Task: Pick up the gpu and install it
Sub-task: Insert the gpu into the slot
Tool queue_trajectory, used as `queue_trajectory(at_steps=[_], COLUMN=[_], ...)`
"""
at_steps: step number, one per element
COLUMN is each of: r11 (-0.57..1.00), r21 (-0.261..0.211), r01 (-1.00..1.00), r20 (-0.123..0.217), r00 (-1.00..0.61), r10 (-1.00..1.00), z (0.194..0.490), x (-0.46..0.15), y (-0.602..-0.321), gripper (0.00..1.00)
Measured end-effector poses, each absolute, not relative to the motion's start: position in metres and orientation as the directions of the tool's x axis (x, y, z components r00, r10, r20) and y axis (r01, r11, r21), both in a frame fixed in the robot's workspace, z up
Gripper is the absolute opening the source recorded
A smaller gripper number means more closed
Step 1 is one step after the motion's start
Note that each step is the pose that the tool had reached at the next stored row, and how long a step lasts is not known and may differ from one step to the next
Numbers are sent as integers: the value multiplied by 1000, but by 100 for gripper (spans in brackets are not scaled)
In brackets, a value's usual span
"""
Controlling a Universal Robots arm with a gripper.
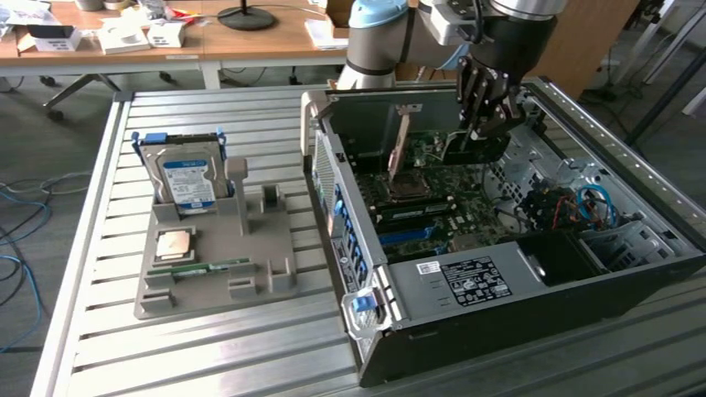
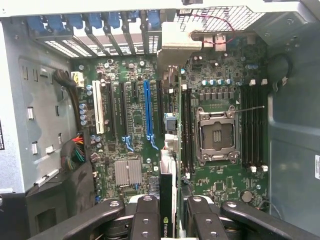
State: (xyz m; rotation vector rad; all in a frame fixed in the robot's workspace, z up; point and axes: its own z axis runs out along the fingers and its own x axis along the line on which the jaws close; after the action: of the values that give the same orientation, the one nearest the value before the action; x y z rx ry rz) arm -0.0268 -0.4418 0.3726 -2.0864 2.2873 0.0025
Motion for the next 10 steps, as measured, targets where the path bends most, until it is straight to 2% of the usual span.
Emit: queue_trajectory(at_steps=[10], r11=[92], r21=[-30], r01=[-995], r20=[-35], r00=[-91], r10=[-995], z=[370], x=[-27], y=[-442], gripper=[26])
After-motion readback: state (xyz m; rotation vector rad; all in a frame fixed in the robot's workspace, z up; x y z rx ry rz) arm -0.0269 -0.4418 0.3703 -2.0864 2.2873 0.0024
